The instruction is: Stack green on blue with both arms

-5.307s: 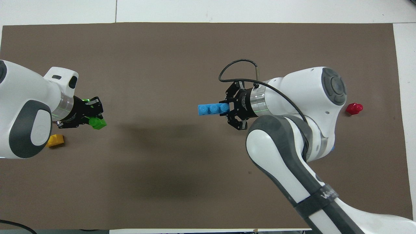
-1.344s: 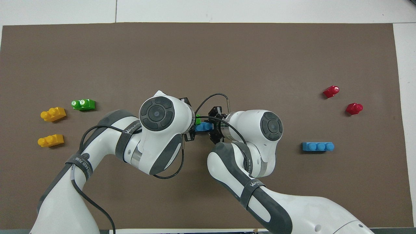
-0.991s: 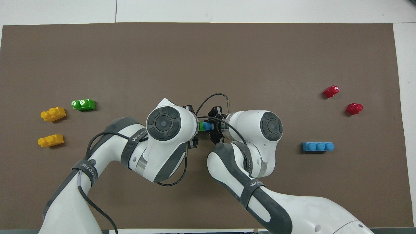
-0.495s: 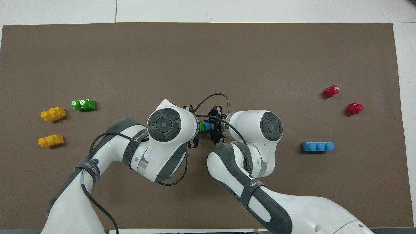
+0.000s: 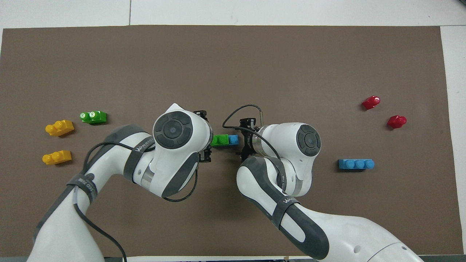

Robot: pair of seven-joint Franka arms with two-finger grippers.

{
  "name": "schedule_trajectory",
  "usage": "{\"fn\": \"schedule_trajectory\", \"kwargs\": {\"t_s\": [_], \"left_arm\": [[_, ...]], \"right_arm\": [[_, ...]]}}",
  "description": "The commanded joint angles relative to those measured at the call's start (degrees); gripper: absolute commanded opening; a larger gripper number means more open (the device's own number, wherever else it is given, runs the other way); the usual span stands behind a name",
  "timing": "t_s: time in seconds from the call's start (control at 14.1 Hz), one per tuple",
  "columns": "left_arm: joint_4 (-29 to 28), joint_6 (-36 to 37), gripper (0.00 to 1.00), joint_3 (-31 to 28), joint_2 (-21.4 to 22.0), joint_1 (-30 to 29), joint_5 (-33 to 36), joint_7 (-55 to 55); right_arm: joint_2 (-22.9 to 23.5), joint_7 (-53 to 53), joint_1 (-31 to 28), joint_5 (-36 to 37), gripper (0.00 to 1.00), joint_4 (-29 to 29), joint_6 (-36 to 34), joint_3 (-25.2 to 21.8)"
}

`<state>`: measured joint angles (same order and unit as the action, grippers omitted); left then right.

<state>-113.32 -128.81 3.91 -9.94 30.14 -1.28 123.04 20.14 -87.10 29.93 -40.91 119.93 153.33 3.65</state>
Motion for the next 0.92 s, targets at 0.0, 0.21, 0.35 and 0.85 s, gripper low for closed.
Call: {"fn": "schedule_trajectory", "kwargs": {"t_s": [0.0, 0.21, 0.35, 0.85], "left_arm": [[3.8, 8.4, 1.00, 0.2, 4.7, -5.8, 0.6, -9.9], [8.0, 15.8, 1.00, 0.0, 6.1, -11.7, 0.4, -23.3], [7.4, 18.2, 1.00, 0.0, 8.3, -16.2, 0.3, -37.7], [8.6, 24.4, 1.00, -0.4, 10.9, -26.4, -0.5, -70.5]], "right_arm": [[-1.2, 2.0, -1.4, -2.0, 0.92, 0.2, -0.3, 0.4], [-4.2, 1.2, -4.7, -2.0, 0.93, -0.1, -4.7, 0.4], [-7.1, -0.1, -7.2, -2.0, 0.93, -0.1, -8.8, 0.2], [-12.1, 8.0, -18.2, 13.5, 0.97, -10.0, -27.8, -0.1]]}}
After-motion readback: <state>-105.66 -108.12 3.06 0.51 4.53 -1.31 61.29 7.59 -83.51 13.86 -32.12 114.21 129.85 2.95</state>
